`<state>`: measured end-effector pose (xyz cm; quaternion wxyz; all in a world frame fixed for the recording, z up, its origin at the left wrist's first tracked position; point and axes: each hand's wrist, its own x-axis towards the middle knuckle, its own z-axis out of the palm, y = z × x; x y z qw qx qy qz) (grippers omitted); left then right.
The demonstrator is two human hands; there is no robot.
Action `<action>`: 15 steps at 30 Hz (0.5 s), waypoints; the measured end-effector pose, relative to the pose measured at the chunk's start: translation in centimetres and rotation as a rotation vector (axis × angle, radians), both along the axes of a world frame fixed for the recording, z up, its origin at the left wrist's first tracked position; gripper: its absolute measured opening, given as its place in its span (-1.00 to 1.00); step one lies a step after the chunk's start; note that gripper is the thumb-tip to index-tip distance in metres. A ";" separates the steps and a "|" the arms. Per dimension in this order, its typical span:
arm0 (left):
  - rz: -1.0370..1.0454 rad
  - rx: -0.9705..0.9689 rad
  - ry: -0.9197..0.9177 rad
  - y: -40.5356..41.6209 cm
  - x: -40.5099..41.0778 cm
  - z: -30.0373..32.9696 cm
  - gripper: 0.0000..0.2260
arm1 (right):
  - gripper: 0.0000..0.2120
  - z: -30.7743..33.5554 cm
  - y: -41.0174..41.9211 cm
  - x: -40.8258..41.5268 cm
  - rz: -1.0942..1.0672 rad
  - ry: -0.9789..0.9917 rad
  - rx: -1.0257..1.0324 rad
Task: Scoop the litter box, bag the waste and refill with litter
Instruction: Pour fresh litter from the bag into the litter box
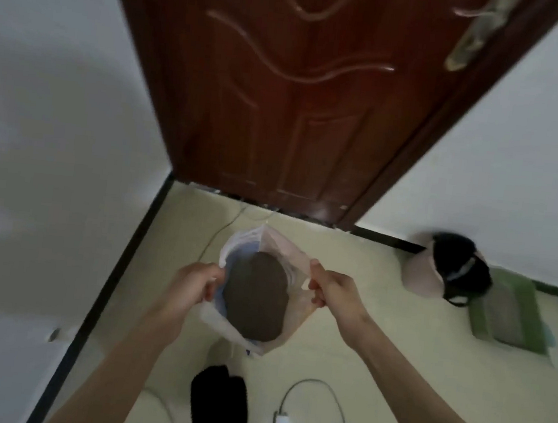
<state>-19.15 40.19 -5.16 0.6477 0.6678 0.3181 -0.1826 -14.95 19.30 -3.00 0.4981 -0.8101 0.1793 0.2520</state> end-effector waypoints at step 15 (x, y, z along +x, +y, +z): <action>-0.767 -0.036 -0.067 -21.1 19.9 1.7 -0.80 | -0.58 1.0 -19.1 4.8 -0.820 -0.077 0.024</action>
